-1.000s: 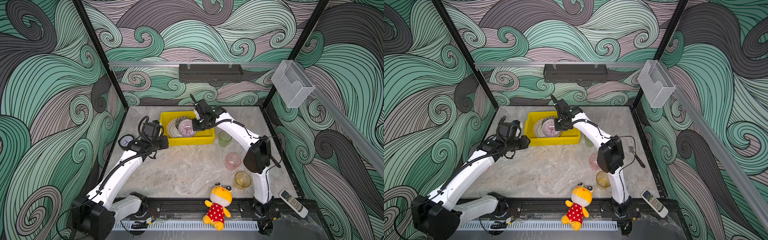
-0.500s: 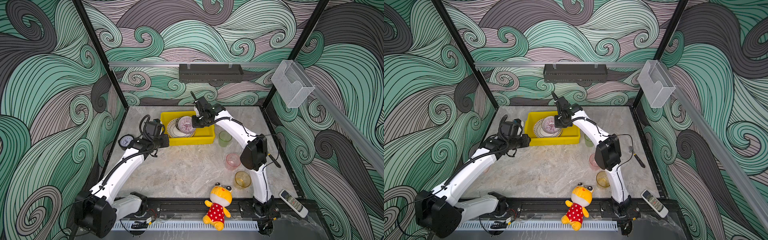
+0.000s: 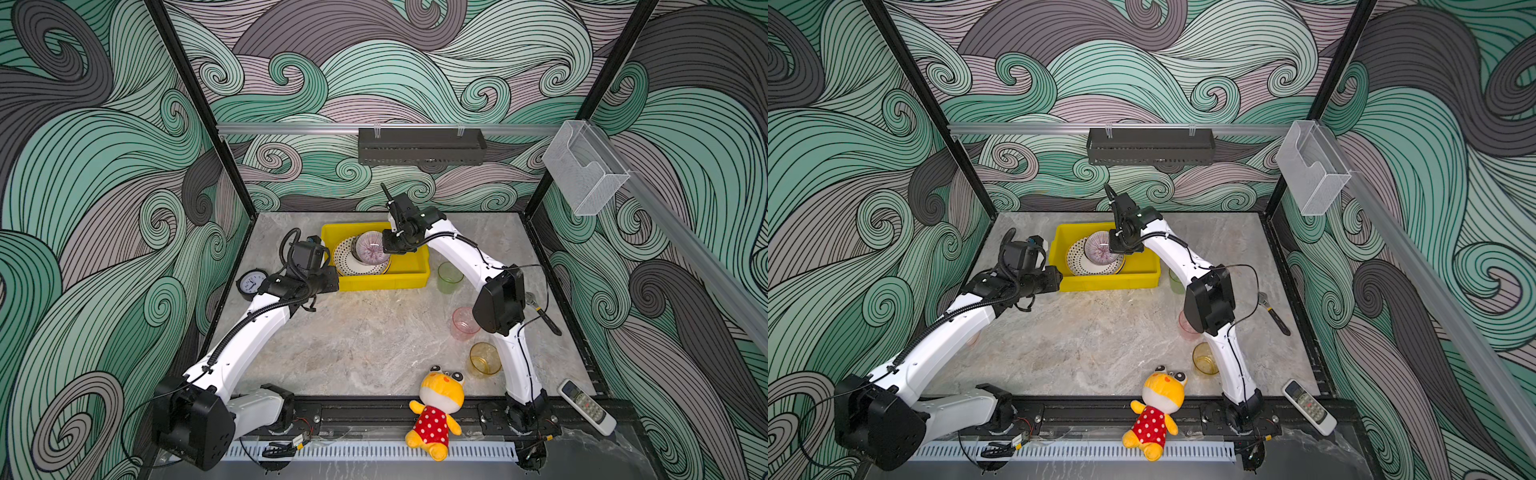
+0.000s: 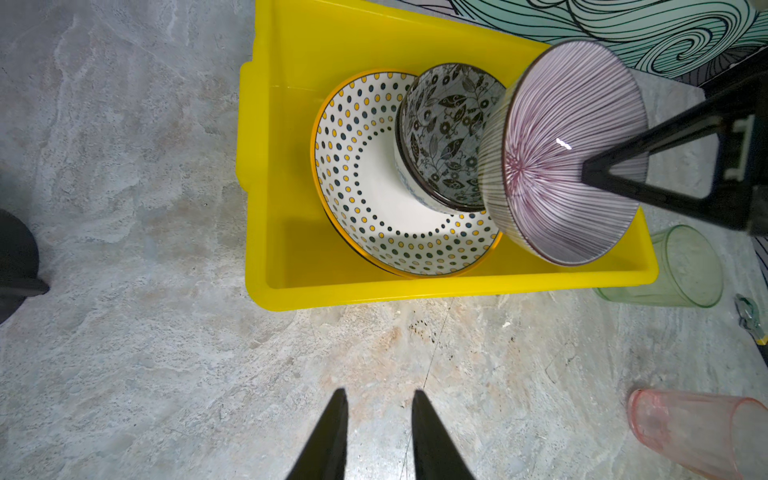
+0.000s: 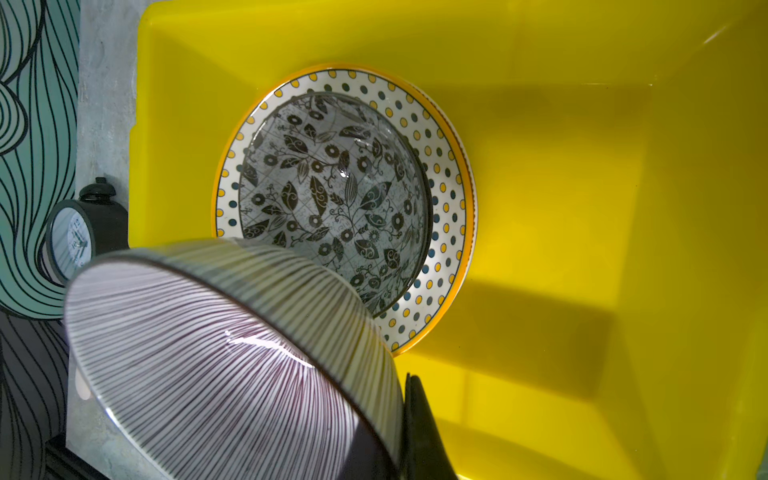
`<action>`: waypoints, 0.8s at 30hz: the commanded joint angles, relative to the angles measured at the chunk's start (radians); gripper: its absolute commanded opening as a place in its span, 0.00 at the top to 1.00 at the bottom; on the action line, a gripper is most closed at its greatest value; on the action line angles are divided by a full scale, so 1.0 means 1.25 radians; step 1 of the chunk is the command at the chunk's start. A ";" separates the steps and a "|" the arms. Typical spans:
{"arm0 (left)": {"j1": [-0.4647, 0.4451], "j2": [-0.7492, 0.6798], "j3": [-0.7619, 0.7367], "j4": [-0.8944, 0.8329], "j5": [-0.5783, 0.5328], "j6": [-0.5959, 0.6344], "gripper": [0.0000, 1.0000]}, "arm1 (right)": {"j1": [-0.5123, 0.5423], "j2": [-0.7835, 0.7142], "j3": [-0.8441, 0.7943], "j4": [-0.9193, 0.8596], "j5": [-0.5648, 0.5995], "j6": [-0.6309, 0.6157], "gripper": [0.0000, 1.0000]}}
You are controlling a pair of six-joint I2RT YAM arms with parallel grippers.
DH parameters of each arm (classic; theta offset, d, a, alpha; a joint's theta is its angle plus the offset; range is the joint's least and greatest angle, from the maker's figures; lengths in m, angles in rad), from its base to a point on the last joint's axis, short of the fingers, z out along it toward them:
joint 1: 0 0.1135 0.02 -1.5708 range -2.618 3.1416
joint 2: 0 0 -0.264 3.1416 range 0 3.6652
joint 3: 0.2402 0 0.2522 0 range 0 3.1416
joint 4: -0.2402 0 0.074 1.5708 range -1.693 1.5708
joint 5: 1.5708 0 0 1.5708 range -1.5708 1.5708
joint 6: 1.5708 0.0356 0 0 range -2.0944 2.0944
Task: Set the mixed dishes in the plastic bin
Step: 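Lower the pink striped bowl with the right gripper onto the leaf-patterned bowl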
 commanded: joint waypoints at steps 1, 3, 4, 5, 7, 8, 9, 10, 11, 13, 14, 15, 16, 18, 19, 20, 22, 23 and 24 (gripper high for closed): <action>0.010 0.011 0.002 0.020 0.003 0.012 0.70 | -0.007 0.008 0.047 0.014 -0.014 0.019 1.00; 0.014 0.016 0.005 0.020 0.004 0.015 0.70 | -0.009 0.018 0.059 0.015 -0.015 0.022 1.00; 0.016 0.018 0.004 0.020 0.005 0.015 0.70 | -0.008 0.021 0.063 0.015 -0.015 0.022 1.00; 0.018 0.020 0.005 0.020 0.006 0.017 0.70 | -0.008 0.026 0.067 0.015 -0.015 0.023 1.00; 0.021 0.024 0.004 0.022 0.008 0.017 0.70 | -0.010 0.034 0.072 0.014 -0.015 0.028 1.00; 0.023 0.025 0.004 0.024 0.010 0.017 0.70 | -0.012 0.039 0.075 0.014 -0.016 0.031 1.00; 0.024 0.027 0.005 0.026 0.011 0.017 0.70 | -0.013 0.043 0.079 0.015 -0.015 0.033 1.00; 0.026 0.028 0.004 0.027 0.012 0.017 0.70 | -0.013 0.046 0.081 0.015 -0.015 0.035 1.00; 0.028 0.030 0.004 0.028 0.014 0.017 0.70 | -0.015 0.050 0.085 0.015 -0.014 0.039 1.00; 0.032 0.034 0.005 0.030 0.019 0.018 0.70 | -0.018 0.055 0.092 0.015 -0.013 0.041 1.00; 0.034 0.035 0.006 0.030 0.020 0.019 0.70 | -0.019 0.059 0.095 0.014 -0.012 0.042 1.00; 0.036 0.038 0.008 0.030 0.022 0.019 0.70 | -0.020 0.061 0.099 0.014 -0.014 0.044 1.00; 0.037 0.039 0.008 0.030 0.023 0.018 0.70 | -0.020 0.064 0.100 0.015 -0.014 0.045 1.00; 0.040 0.043 0.009 0.030 0.027 0.016 0.70 | -0.024 0.068 0.104 0.014 -0.017 0.048 1.00; 0.041 0.043 0.010 0.030 0.028 0.014 0.70 | -0.023 0.070 0.104 0.015 -0.017 0.051 1.00; 0.043 0.044 0.011 0.031 0.031 0.014 0.70 | -0.025 0.072 0.106 0.016 -0.019 0.052 1.00; 0.044 0.044 0.012 0.031 0.035 0.012 0.70 | -0.025 0.076 0.107 0.015 -0.019 0.054 1.00; 0.045 0.044 0.013 0.031 0.035 0.011 0.70 | -0.024 0.077 0.108 0.015 -0.019 0.056 1.00; 0.046 0.042 0.013 0.030 0.035 0.012 0.70 | -0.025 0.079 0.109 0.015 -0.017 0.056 1.00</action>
